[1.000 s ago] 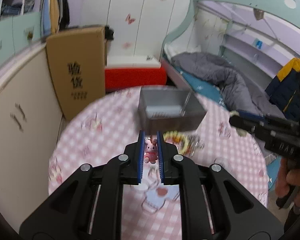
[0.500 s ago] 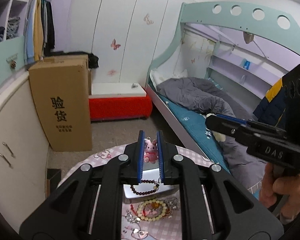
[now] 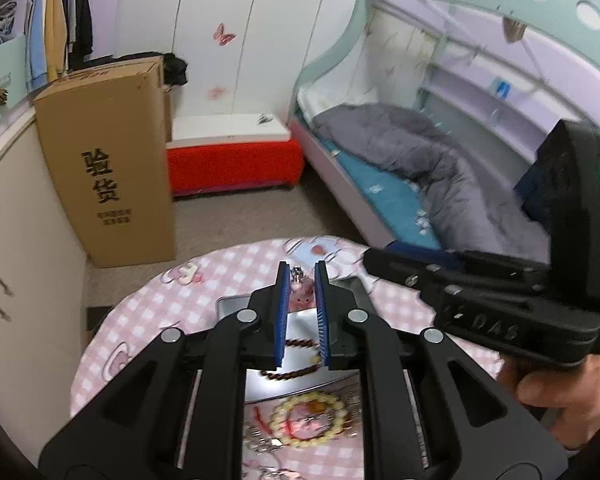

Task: Organize jewelry
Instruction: 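Lower both held items into the grey metal box and open both tools, then move both tools back toward the jewelry pile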

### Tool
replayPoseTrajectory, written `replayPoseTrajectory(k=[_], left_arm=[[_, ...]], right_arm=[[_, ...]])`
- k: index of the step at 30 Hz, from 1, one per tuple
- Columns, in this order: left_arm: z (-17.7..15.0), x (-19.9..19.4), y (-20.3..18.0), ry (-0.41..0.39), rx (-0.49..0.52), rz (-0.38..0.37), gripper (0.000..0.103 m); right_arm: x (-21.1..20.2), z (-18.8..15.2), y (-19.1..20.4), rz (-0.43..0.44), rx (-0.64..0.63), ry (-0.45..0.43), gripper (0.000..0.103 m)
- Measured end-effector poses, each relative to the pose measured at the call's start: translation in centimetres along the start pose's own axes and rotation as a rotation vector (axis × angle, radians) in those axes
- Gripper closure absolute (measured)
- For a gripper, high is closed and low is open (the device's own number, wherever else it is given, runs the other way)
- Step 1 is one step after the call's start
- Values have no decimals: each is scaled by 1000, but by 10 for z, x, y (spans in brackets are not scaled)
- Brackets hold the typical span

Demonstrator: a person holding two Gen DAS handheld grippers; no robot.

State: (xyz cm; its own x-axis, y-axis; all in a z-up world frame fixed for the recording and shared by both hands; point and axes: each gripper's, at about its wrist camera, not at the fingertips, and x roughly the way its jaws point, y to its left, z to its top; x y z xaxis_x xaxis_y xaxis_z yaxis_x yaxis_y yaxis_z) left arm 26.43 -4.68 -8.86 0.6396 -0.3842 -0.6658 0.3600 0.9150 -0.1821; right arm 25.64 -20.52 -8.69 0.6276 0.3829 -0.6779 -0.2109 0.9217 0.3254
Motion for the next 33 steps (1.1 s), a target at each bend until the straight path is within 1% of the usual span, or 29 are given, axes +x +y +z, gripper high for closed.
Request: replayPoseTrajectory(k=[1,2,3,4,5,6,10,17,23,29,33], left_arm=[[0,1,1,10,-6,26,66],[0,0,4,10,-19,42,30],[-1,-5,8,-19,-41,52,19],[-2,-13,12,-63,-56,70,10],[-2,-22,15,-100,-61,87,7],[-2,-27,17,-113,-62,107,7],[-1,-45,22,-140,-67,170,7],[-4,-95,10,-239,-26,240,7],[-3,-129,-3,-308,-21,259,7],[-7,-162,-10,-376,-25,274,6],[-16,-176,-13,-403,-15,288,6]], right_arm=[[1,0,-1,-1,7,3,65],[1,0,-2,-7,15,3,63],[-1,0,-4,-20,23,-3,45],[-4,0,-6,-42,35,-18,19],[-10,0,-10,-57,48,-45,9],[-15,2,-12,-62,56,-67,7],[-34,5,-18,-100,90,-110,7],[-69,9,-3,-110,53,-194,7],[-98,13,16,-119,5,-259,7],[-127,7,35,-126,-46,-326,7],[-145,0,46,-135,-77,-366,7]])
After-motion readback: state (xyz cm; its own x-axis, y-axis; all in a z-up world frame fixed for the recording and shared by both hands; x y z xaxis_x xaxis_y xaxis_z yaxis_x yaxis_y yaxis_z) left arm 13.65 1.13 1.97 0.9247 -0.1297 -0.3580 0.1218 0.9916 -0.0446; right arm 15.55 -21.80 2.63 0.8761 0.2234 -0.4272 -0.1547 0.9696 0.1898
